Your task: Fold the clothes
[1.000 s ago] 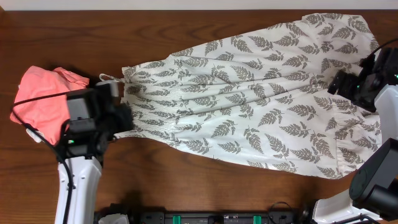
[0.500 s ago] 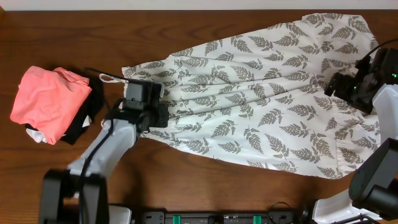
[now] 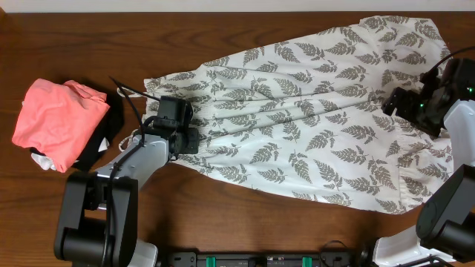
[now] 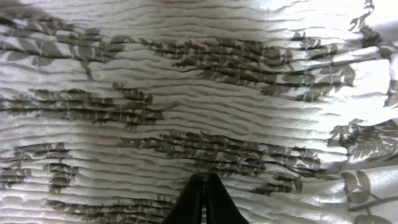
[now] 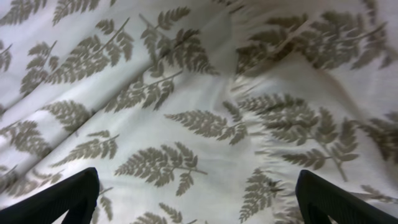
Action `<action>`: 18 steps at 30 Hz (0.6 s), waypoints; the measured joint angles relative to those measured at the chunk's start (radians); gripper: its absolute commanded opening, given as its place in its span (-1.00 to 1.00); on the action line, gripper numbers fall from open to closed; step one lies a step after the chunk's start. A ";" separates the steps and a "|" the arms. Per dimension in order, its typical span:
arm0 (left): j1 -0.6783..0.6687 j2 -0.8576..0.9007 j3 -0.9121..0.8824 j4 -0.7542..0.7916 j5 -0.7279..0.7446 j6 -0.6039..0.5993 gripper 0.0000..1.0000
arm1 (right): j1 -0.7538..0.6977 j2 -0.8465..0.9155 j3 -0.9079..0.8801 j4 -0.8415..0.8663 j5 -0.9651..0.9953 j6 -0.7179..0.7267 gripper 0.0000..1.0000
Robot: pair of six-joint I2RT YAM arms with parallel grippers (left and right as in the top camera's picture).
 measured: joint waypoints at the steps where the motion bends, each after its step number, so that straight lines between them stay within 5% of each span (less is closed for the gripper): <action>1: 0.005 0.000 0.000 0.000 0.000 0.000 -0.88 | 0.000 0.000 0.000 -0.006 -0.008 0.000 0.99; 18: 0.224 0.000 0.011 -0.048 -0.011 -0.039 -0.88 | 0.000 0.000 0.000 -0.196 -0.069 0.000 0.98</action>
